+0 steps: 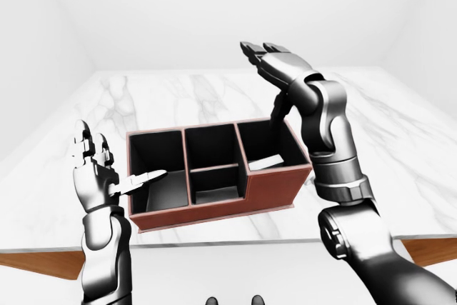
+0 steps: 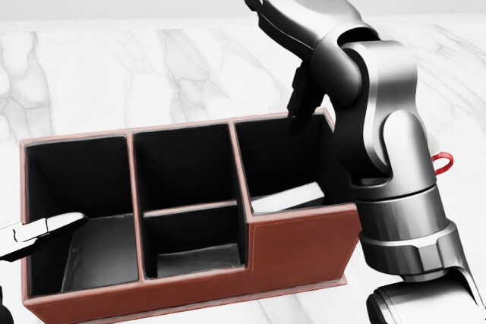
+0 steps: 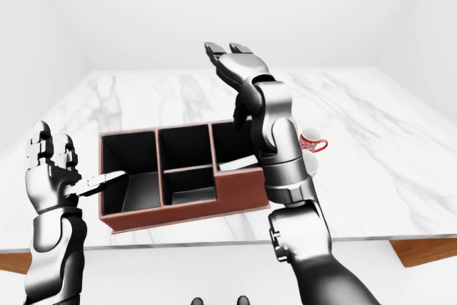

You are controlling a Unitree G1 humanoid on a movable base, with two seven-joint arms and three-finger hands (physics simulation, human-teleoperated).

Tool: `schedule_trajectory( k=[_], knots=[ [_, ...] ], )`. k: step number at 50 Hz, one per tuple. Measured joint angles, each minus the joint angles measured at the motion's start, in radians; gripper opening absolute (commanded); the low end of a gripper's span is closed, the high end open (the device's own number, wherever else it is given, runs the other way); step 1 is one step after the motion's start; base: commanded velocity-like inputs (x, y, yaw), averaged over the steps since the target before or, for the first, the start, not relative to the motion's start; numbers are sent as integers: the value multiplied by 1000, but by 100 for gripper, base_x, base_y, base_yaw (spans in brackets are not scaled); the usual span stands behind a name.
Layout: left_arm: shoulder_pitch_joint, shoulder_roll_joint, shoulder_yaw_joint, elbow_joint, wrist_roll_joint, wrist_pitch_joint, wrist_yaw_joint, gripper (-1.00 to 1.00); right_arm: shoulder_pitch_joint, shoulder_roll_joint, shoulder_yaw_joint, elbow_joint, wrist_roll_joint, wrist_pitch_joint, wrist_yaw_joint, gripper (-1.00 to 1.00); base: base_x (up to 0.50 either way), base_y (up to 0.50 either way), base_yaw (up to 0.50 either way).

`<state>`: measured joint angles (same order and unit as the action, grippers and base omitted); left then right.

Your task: Pick up the book and place it in the right compartment of the caddy.

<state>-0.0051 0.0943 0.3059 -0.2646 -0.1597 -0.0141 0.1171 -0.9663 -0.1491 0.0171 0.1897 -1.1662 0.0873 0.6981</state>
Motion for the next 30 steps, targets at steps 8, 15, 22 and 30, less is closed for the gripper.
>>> schedule_trajectory(
  k=[8, 15, 22, 30],
  knots=[
    [-1, 1, 1, -2, -1, 2, 1, 100, 36, 13, -3, -64, 86, 0, 0, 100, 0, 0, 0],
    [-1, 1, 0, -4, -1, 5, 1, 100, 69, 16, -2, -163, 135, 0, 0, 100, 0, 0, 0],
    [-1, 1, 0, -3, 0, 4, 1, 100, 100, 20, 2, -264, 157, 0, 0, 100, 0, 0, 0],
    [-1, 0, 0, -3, 1, 3, 0, 100, 122, 25, 5, -363, 161, 0, 0, 100, 0, 0, 0]
  ],
)
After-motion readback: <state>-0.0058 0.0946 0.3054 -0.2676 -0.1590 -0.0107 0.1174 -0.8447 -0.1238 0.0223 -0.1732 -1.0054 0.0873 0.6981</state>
